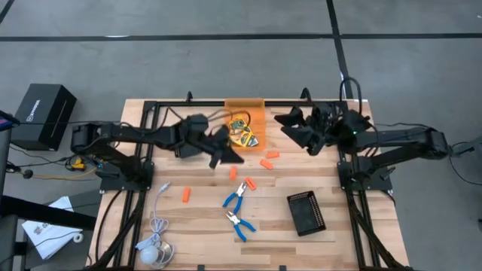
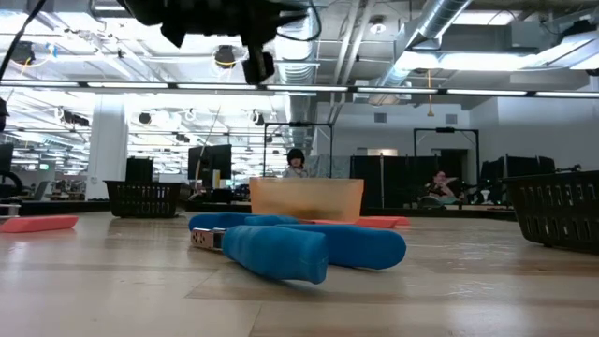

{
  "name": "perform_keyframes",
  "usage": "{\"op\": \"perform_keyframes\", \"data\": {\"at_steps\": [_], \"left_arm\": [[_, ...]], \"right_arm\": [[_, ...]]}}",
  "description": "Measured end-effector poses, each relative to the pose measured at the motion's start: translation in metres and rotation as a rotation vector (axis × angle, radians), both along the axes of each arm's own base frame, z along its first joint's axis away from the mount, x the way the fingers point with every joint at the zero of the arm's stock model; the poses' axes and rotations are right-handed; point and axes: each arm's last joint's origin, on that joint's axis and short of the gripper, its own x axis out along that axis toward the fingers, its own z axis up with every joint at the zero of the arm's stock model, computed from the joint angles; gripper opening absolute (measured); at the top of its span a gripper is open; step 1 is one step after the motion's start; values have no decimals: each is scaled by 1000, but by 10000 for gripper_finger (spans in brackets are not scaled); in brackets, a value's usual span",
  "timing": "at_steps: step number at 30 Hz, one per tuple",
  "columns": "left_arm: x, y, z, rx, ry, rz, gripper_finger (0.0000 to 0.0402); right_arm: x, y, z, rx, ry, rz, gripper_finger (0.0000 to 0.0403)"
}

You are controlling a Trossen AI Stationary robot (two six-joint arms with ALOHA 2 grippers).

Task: Pick & Place School Supplies
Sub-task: Put the top blue hole puncher into the top black bin

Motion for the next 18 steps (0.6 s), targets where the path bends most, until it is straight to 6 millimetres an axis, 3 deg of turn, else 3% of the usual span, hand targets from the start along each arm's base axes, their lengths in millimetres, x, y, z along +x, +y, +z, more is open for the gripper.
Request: {"op": "perform_keyframes", "data": {"at_steps": [9,14,18], "left_arm": [[-2,-79,2,5,-20,-151,3],[-4,-97,23,-46,-227,-170,3],[-4,-99,26,-64,-248,-181,4]], "right_arm": [[23,18,-6,77,55,111,260],[42,35,15,46,-5,164,260],[64,41,35,-18,-47,143,260]]}}
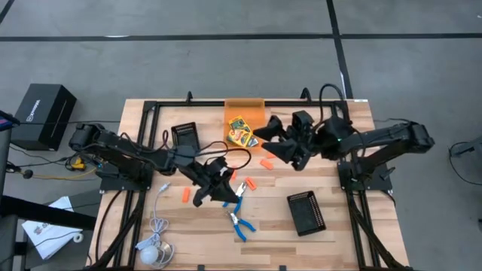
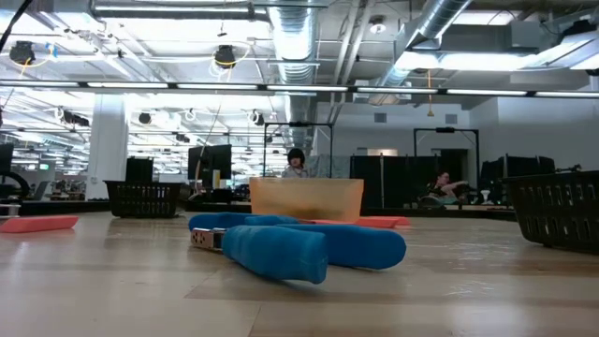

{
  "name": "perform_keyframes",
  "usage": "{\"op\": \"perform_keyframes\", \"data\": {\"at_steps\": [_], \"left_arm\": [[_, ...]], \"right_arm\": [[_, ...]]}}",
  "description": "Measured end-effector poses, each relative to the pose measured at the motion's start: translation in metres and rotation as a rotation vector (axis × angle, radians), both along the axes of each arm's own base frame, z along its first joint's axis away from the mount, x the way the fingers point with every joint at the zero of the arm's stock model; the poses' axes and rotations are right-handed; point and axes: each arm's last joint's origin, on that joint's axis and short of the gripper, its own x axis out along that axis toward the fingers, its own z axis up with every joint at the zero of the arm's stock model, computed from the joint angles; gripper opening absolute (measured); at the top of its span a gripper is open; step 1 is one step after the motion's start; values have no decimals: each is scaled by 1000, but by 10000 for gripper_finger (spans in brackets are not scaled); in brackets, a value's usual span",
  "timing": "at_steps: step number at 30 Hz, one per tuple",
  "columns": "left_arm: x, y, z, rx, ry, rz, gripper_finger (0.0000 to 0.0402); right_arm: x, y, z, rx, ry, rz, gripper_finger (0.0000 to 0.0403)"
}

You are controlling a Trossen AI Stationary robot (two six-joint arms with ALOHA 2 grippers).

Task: Pick & Place School Supplies
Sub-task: Put the top blue hole puncher into the top black bin

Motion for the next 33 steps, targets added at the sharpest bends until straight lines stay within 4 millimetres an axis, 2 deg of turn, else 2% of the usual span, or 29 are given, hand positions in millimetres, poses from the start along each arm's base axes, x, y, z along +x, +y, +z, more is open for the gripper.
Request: {"op": "perform_keyframes", "data": {"at_steps": [5,8,13,21,29,33], "left_arm": [[0,0,3,-7,-28,-6,4],[-2,-1,11,-47,-94,-25,4],[-6,6,25,-77,-220,-9,4],[-24,26,51,3,-377,61,4],[-23,52,53,72,-415,166,4],[-26,69,57,149,-457,239,4]], "right_arm": [[19,-3,29,-92,-89,-79,260],[31,-9,38,-93,-109,-102,260],[43,-19,38,-48,-98,-59,260],[46,-19,34,-59,-11,-43,260],[45,-26,34,-97,-6,-5,260],[45,-40,33,-149,-4,-4,260]]}}
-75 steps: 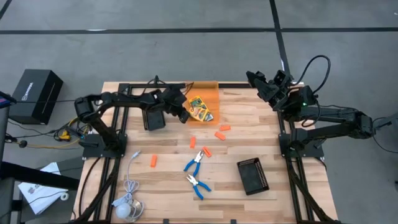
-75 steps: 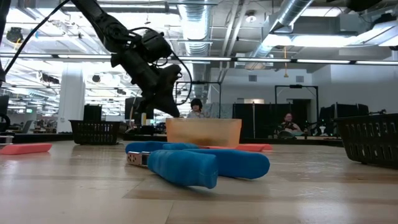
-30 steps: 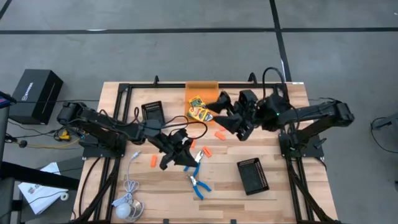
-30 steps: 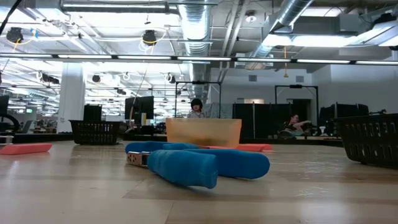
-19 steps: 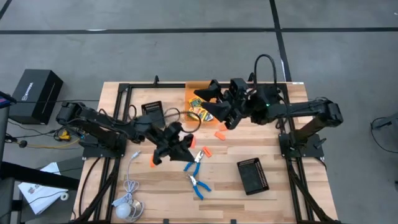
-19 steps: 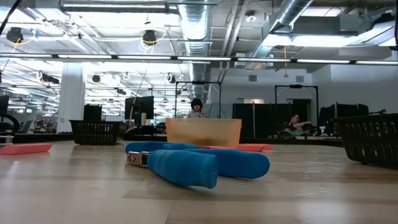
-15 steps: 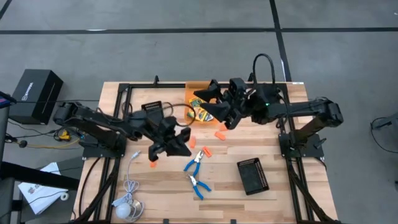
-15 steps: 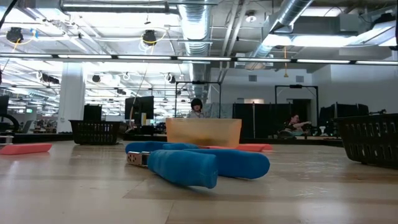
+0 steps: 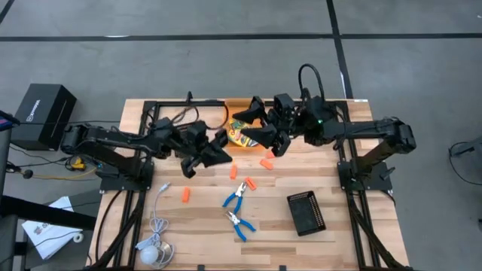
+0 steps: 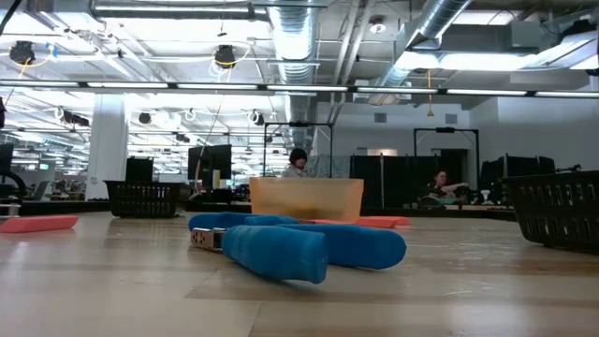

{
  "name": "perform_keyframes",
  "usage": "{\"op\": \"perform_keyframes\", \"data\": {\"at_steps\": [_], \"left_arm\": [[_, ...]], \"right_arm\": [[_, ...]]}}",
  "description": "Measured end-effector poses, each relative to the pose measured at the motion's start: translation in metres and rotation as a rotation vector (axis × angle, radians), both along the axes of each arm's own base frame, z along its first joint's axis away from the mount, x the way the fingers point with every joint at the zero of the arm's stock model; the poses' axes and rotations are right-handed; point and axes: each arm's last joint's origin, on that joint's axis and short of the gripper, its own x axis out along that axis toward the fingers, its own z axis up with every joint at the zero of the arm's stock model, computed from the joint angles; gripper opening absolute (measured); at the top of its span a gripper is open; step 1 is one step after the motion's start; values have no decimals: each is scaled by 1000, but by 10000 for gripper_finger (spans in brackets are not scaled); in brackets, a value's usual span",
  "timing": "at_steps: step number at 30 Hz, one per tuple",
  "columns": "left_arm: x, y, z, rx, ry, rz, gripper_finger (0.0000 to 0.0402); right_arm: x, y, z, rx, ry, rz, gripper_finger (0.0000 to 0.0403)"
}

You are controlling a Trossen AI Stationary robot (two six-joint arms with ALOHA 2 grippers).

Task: Pick & Place School Supplies
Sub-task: Put the top blue hole puncher into the top black bin

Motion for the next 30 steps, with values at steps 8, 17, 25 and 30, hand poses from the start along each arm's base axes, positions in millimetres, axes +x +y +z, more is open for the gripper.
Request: {"op": "perform_keyframes", "data": {"at_steps": [8,17,25,30], "left_arm": [[-19,44,15,109,-95,215,4],[-72,70,38,197,-45,419,4],[-102,75,45,228,-16,500,4],[-109,79,42,232,43,529,4]], "right_arm": [[-4,-45,-3,-32,55,64,260],[-32,-71,13,-120,31,56,260],[-48,-77,20,-154,76,-90,260],[-46,-77,19,-123,75,-180,260]]}}
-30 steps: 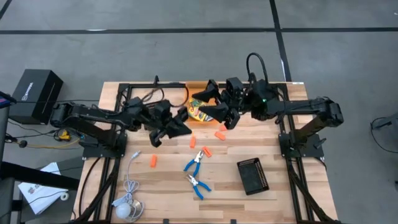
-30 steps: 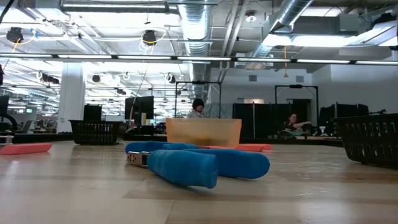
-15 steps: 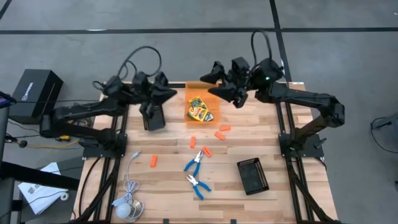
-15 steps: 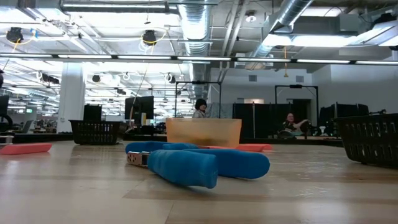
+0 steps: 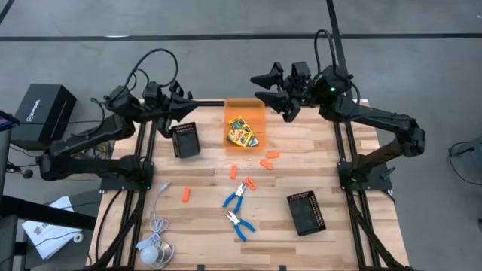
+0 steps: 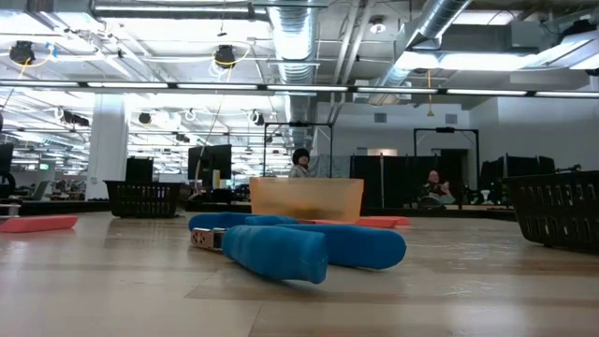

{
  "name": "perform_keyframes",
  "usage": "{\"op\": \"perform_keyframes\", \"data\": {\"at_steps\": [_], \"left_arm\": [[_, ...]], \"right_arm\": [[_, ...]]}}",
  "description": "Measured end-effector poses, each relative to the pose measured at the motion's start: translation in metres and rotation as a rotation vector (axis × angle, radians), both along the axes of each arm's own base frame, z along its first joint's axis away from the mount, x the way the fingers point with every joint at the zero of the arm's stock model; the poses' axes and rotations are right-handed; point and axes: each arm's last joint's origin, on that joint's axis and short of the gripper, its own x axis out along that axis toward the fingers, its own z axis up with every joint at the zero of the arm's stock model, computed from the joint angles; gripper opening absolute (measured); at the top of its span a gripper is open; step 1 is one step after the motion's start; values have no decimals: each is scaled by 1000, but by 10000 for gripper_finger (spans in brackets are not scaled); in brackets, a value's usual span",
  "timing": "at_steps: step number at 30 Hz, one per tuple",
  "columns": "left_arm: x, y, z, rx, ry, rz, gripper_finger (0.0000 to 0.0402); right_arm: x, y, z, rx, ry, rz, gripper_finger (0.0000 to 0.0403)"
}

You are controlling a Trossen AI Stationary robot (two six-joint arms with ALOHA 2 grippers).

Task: Pick & Place School Supplies
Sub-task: Put the top blue hole puncher into the top black bin

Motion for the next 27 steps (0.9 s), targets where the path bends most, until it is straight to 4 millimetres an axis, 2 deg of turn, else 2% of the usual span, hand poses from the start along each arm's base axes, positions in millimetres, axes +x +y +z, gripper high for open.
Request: {"op": "perform_keyframes", "data": {"at_steps": [12,27], "left_arm": [[-24,10,6,36,-19,99,4],[-25,12,6,25,-14,70,4]], "right_arm": [[1,-1,0,34,-11,-77,260],[2,5,0,28,-10,-55,260]]}}
